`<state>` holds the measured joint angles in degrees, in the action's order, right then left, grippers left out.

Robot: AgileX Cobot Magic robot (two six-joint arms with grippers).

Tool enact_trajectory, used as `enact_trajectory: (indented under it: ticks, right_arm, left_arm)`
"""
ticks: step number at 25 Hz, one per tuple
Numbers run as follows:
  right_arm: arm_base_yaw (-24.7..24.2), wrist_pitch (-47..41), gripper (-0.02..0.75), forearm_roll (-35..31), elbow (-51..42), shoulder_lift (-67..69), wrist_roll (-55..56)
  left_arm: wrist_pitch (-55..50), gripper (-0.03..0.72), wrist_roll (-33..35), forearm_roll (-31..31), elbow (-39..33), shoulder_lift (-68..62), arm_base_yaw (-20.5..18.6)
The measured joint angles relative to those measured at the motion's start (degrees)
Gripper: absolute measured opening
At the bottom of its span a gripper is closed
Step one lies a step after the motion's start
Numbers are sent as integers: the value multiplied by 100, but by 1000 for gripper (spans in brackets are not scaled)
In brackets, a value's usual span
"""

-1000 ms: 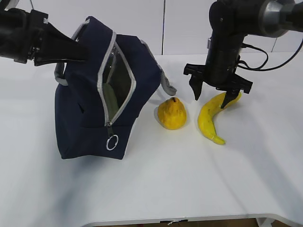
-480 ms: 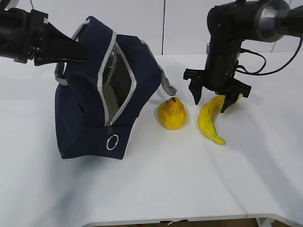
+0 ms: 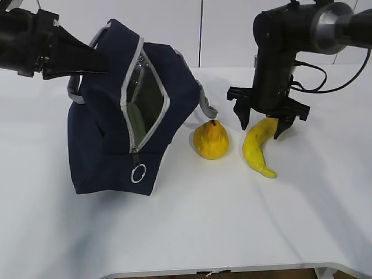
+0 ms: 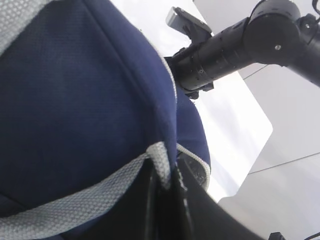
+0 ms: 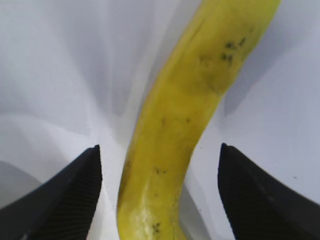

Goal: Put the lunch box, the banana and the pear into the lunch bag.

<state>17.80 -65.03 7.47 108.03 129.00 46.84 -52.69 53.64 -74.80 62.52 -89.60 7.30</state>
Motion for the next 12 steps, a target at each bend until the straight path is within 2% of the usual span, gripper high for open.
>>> enact_trajectory:
  ticks: [6,12]
  right_arm:
    - [0,-20,567,0,0,79,12]
    - [0,-36,401,0,0,79,12]
  left_arm:
    - [0,8,0,-61,0,0,0]
    - [0,8,0,-74,0,0,0]
